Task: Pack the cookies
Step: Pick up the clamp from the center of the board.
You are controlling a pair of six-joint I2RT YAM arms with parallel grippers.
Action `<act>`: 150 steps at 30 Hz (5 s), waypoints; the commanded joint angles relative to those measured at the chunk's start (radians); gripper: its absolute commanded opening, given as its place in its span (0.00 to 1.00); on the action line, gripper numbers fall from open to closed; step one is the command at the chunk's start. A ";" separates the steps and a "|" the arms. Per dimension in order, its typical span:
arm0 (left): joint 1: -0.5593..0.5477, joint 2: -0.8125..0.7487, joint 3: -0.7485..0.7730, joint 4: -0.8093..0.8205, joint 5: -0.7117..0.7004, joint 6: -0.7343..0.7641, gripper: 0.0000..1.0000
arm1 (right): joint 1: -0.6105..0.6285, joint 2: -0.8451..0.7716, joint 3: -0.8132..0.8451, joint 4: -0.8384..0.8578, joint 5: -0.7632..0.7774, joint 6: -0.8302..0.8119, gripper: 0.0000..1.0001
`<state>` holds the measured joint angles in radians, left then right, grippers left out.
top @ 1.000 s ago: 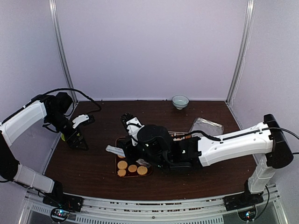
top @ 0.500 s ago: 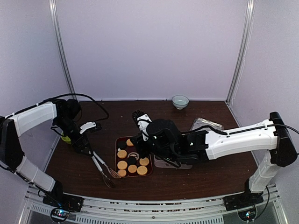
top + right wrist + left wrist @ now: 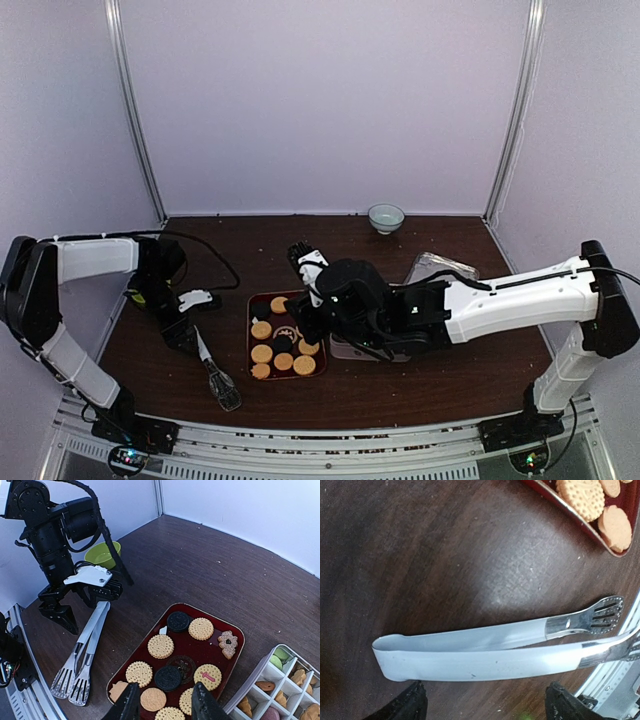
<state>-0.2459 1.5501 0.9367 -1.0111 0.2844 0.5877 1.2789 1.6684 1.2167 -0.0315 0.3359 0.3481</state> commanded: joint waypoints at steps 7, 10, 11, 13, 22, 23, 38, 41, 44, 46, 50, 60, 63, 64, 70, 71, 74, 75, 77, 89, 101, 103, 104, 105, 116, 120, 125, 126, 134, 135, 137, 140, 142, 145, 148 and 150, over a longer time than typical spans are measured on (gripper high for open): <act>-0.004 -0.058 -0.015 0.001 -0.059 0.017 0.98 | 0.002 -0.004 0.009 -0.013 0.005 0.015 0.36; -0.021 -0.067 -0.056 0.062 -0.174 0.042 0.98 | 0.002 -0.007 0.014 -0.016 0.013 0.009 0.36; -0.026 -0.061 -0.061 0.079 -0.201 0.045 0.98 | 0.001 -0.009 0.016 -0.017 0.015 0.005 0.36; -0.029 -0.051 -0.063 0.108 -0.239 0.056 0.97 | -0.002 -0.010 0.021 -0.024 0.019 0.002 0.36; -0.047 0.058 0.108 0.136 -0.213 0.014 0.95 | -0.004 -0.027 0.021 -0.030 0.028 0.011 0.36; -0.053 0.067 0.124 0.129 -0.196 0.014 0.95 | -0.005 -0.027 0.019 -0.029 0.030 0.012 0.36; -0.103 0.137 0.182 0.067 -0.090 -0.014 0.97 | 0.017 -0.009 0.041 -0.055 0.003 -0.015 0.46; -0.042 0.086 0.158 0.027 -0.058 0.008 0.98 | 0.028 0.063 0.137 -0.070 -0.094 -0.034 0.50; 0.008 0.019 0.104 0.017 -0.076 0.045 0.98 | 0.037 0.154 0.251 -0.102 -0.224 -0.070 0.56; 0.038 -0.018 0.073 0.014 -0.083 0.065 0.98 | 0.040 0.242 0.369 -0.168 -0.310 -0.100 0.63; 0.091 -0.057 0.038 0.005 -0.086 0.077 0.98 | 0.057 0.468 0.654 -0.346 -0.415 -0.132 0.72; 0.106 -0.209 -0.047 0.004 -0.082 0.055 0.98 | 0.071 0.769 1.026 -0.563 -0.444 -0.027 0.75; 0.108 -0.254 -0.072 0.001 -0.096 0.055 0.98 | 0.067 0.799 1.029 -0.565 -0.441 0.010 0.75; 0.109 -0.267 -0.078 -0.001 -0.101 0.054 0.98 | 0.067 0.808 1.029 -0.565 -0.444 0.018 0.74; 0.122 -0.320 -0.097 -0.008 -0.119 0.054 0.98 | 0.068 0.833 1.029 -0.539 -0.477 0.047 0.72; 0.126 -0.322 -0.098 -0.009 -0.120 0.055 0.98 | 0.067 0.839 1.034 -0.541 -0.481 0.050 0.72; 0.140 -0.320 -0.099 -0.009 -0.122 0.063 0.98 | 0.064 0.864 1.056 -0.562 -0.485 0.058 0.72; 0.144 -0.317 -0.098 -0.009 -0.123 0.065 0.98 | 0.064 0.869 1.060 -0.569 -0.485 0.059 0.72; 0.155 -0.308 -0.098 0.000 -0.123 0.069 0.98 | 0.062 0.874 1.067 -0.599 -0.455 0.065 0.73; 0.173 -0.220 -0.065 0.032 -0.062 0.054 0.98 | 0.016 0.674 0.807 -0.550 -0.351 0.114 0.50; 0.172 -0.159 -0.074 0.032 0.007 0.097 0.98 | -0.024 0.634 0.667 -0.323 -0.654 0.138 0.34; 0.172 -0.157 -0.076 0.026 0.011 0.106 0.98 | -0.035 0.648 0.666 -0.314 -0.689 0.153 0.37; 0.173 -0.159 -0.078 0.024 0.011 0.108 0.98 | -0.037 0.652 0.667 -0.310 -0.705 0.159 0.40; 0.172 -0.160 -0.078 0.024 0.009 0.111 0.98 | -0.040 0.657 0.669 -0.305 -0.720 0.169 0.42; 0.172 -0.173 -0.068 0.010 -0.005 0.118 0.98 | -0.044 0.671 0.629 -0.210 -0.856 0.219 0.35; 0.173 -0.188 -0.068 0.002 -0.008 0.118 0.98 | -0.046 0.680 0.619 -0.215 -0.850 0.235 0.41; 0.172 -0.203 -0.073 -0.002 -0.012 0.122 0.98 | -0.052 0.675 0.606 -0.190 -0.844 0.266 0.43; 0.172 -0.206 -0.073 -0.004 -0.012 0.121 0.98 | -0.054 0.678 0.607 -0.191 -0.845 0.273 0.43; 0.173 -0.212 -0.072 -0.006 -0.011 0.121 0.98 | -0.070 0.676 0.544 -0.067 -0.917 0.370 0.27; 0.173 -0.214 -0.070 -0.005 -0.012 0.121 0.98 | -0.073 0.675 0.536 -0.046 -0.929 0.384 0.24; 0.173 -0.218 -0.068 -0.006 -0.015 0.118 0.98 | -0.083 0.680 0.528 -0.017 -0.960 0.413 0.20; 0.173 -0.226 -0.063 -0.006 -0.033 0.104 0.98 | -0.097 0.682 0.516 0.030 -1.003 0.449 0.12; 0.173 -0.234 -0.056 -0.009 -0.044 0.095 0.98 | -0.104 0.670 0.498 0.071 -1.019 0.472 0.07; 0.172 -0.257 -0.037 -0.019 -0.056 0.072 0.98 | -0.112 0.644 0.492 0.095 -1.023 0.484 0.00; 0.172 -0.283 0.013 -0.042 -0.046 0.031 0.98 | -0.111 0.610 0.502 0.097 -1.011 0.474 0.00; 0.173 -0.306 0.066 -0.067 -0.020 0.004 0.98 | -0.111 0.577 0.501 0.104 -0.995 0.466 0.00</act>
<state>-0.0799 1.2980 0.9005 -1.0412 0.2390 0.6537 1.1755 2.3409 1.7157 0.0006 -0.6724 0.8169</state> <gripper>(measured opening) 0.978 0.012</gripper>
